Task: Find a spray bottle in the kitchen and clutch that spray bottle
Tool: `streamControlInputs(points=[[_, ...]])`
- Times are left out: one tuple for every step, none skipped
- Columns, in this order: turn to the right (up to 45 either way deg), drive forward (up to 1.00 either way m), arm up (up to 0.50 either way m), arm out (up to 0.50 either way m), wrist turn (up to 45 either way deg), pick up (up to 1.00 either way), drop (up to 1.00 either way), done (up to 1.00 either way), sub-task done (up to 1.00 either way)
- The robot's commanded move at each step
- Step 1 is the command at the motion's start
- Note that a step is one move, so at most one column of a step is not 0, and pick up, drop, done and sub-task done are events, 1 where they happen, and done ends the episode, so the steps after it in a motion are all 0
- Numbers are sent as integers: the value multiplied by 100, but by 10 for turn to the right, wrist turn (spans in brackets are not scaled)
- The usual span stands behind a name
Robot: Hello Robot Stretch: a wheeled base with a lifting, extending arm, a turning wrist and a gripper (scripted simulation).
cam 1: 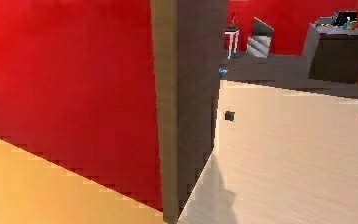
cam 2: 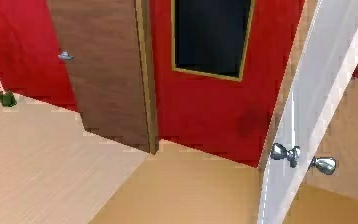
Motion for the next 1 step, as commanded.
streamControlInputs(points=[[450, 0, 0, 0, 0, 0, 0, 0, 0]])
